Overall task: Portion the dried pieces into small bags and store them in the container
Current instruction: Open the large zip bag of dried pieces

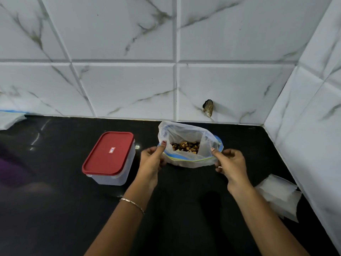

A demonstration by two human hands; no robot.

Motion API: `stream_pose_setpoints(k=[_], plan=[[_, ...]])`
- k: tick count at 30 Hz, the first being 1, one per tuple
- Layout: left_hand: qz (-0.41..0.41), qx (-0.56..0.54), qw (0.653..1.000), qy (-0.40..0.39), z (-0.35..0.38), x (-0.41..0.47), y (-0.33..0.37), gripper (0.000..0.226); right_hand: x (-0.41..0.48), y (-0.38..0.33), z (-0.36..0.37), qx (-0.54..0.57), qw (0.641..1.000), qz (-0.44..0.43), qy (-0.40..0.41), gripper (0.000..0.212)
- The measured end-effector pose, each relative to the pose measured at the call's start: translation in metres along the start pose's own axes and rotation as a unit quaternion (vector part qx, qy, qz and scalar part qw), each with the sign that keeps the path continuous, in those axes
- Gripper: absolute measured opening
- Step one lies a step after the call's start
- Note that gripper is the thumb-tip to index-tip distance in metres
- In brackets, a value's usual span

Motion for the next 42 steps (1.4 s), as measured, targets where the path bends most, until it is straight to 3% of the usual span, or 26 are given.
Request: stream_pose_setpoints(k=[3,7,13,17,20,25,28,30,32,33,36,39,42], plan=[[-0.049,-0.024,0.997,-0.054,0.008,-0.011,-0.008,0.026,-0.004,0.005,0.003,0.06,0.997,0.055,-0.014,0.026],[-0.093,-0.165,0.977,-0.094,0.015,-0.013,-0.005,0.01,-0.005,0.003,0.008,0.189,0.975,0.107,-0.037,0.012],[-0.161,-0.321,0.926,-0.114,0.012,-0.011,-0.008,0.025,-0.007,-0.004,0.012,0.37,0.898,0.213,-0.103,0.019],[-0.18,-0.349,0.908,-0.145,0.011,-0.01,-0.021,0.031,-0.009,-0.002,0.022,0.394,0.877,0.244,-0.126,0.03],[-0.188,-0.348,0.906,-0.153,0.008,-0.005,-0.032,0.033,-0.01,0.008,0.031,0.357,0.89,0.247,-0.138,0.034],[-0.135,-0.246,0.957,-0.076,0.001,-0.001,-0.034,0.034,-0.004,0.025,0.034,0.268,0.934,0.207,-0.113,0.029],[-0.03,-0.143,0.986,0.084,-0.003,-0.003,-0.03,0.028,0.0,0.034,0.031,0.196,0.966,0.148,-0.08,0.039],[0.1,-0.041,0.979,0.176,-0.002,-0.012,-0.024,0.016,0.002,0.036,0.032,0.151,0.986,0.058,-0.023,0.046],[0.246,0.099,0.946,0.186,0.002,-0.023,-0.016,0.011,-0.001,0.031,0.032,0.063,0.993,-0.083,0.056,0.052],[0.303,0.184,0.919,0.17,0.004,-0.024,-0.013,0.015,-0.005,0.026,0.029,-0.021,0.98,-0.177,0.088,0.056],[0.368,0.417,0.817,0.151,0.009,-0.016,-0.003,0.018,-0.008,0.014,0.028,-0.28,0.855,-0.426,0.096,0.058],[0.383,0.545,0.722,0.189,0.016,0.0,0.007,0.029,0.007,0.008,0.035,-0.429,0.757,-0.491,0.037,0.053],[0.335,0.655,0.65,0.192,0.022,0.014,0.015,0.044,0.027,0.007,0.038,-0.486,0.726,-0.486,0.018,0.052]])
Point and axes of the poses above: each hand's wrist, its own x-axis towards the middle knuckle, its own z-axis out of the palm, y = z × x, the point moved 1 cm from there along x, towards the middle knuckle, and after that the axes turned 6 degrees about -z, right-handed, at the moved point
